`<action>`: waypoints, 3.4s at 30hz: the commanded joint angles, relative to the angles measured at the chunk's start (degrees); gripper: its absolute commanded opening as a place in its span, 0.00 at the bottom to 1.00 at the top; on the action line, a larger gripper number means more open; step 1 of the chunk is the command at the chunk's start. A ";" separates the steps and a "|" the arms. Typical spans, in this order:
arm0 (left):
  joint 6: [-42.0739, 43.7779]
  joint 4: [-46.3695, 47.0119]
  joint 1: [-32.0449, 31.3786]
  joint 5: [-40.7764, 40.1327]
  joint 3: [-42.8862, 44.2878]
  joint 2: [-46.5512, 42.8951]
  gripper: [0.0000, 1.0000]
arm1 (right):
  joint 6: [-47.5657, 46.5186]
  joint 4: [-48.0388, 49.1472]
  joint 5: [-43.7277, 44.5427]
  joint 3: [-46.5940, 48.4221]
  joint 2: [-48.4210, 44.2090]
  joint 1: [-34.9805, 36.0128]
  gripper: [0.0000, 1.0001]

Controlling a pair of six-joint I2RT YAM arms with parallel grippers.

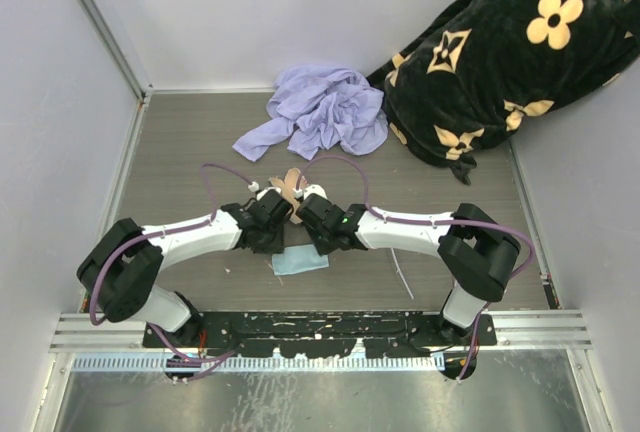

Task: Organize the sunglasses
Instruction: Fold the glasses cleaning cloth at the center of the board.

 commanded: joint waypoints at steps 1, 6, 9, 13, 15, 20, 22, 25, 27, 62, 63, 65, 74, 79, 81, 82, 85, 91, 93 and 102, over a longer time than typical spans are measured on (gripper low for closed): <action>0.12 1.29 -0.31 -1.15 0.11 0.36 0.29 | 0.53 1.55 0.84 0.35 -2.65 0.02 0.01; -0.03 2.33 -0.46 -0.21 -1.08 0.14 0.22 | 0.55 1.55 0.86 0.36 -2.57 0.01 0.00; -0.27 3.46 -0.95 0.55 -1.73 0.29 0.17 | 0.63 1.61 0.86 0.30 -2.48 0.00 0.01; -0.73 4.23 -1.37 0.86 -2.19 0.56 0.11 | 0.77 1.72 0.72 0.12 -2.48 0.01 0.01; -0.84 4.29 -1.37 0.80 -2.26 0.44 0.07 | 0.77 1.72 0.75 0.07 -2.55 0.09 0.01; -0.76 3.50 -1.41 0.06 -1.78 -1.27 0.00 | 0.87 1.72 0.74 0.23 -2.69 0.05 0.01; -0.67 2.80 -1.35 -0.29 -1.25 -2.74 0.00 | 0.97 1.85 0.85 0.16 -3.08 0.08 0.01; -0.46 2.52 -1.35 -0.35 -0.63 -5.80 0.00 | 0.99 2.60 0.84 -0.22 -3.95 0.04 0.01; -0.25 2.44 -1.34 -0.37 -0.40 -8.01 0.01 | 1.05 3.16 1.82 -0.45 -4.82 0.00 0.01; -8.70 -11.32 -20.93 -7.61 1.68 -34.29 0.00 | 10.39 -14.77 6.34 0.43 -28.39 13.35 0.00; -9.13 -11.70 -22.38 -8.01 1.85 -34.54 0.00 | 11.00 -15.62 5.90 0.57 -28.78 14.27 0.01; -10.21 -12.81 -24.57 -8.90 2.23 -34.70 0.00 | 12.09 -17.89 4.56 0.78 -29.24 15.61 0.01; -16.62 -18.25 -34.00 -13.93 4.06 -34.10 0.00 | 18.18 -24.46 2.95 1.35 -31.89 22.16 0.00; -17.96 -16.97 -34.02 -17.95 2.82 -31.57 0.00 | 16.49 -24.58 6.40 1.87 -28.41 20.73 0.00; -18.33 -16.83 -33.51 -21.29 2.73 -30.79 0.00 | 14.81 -23.87 6.93 2.25 -25.83 18.62 0.00; -18.03 -16.24 -32.74 -22.26 2.67 -30.39 0.00 | 13.64 -22.94 7.12 2.18 -25.09 17.27 0.00; -15.29 -11.92 -28.50 -22.99 0.73 -29.40 0.00 | 10.12 -19.10 7.12 1.56 -23.35 12.77 0.00; -6.51 1.87 -20.23 -18.79 -3.19 -24.46 0.00 | 3.27 -9.85 5.05 0.38 -17.69 5.62 0.00; -3.43 5.56 -18.74 -18.29 -3.83 -22.34 0.00 | 1.83 -6.70 4.93 -0.52 -15.70 3.92 0.00; 4.81 17.27 -14.12 -15.83 -6.70 -17.45 0.00 | -1.55 3.58 4.94 -4.60 -11.43 0.54 0.00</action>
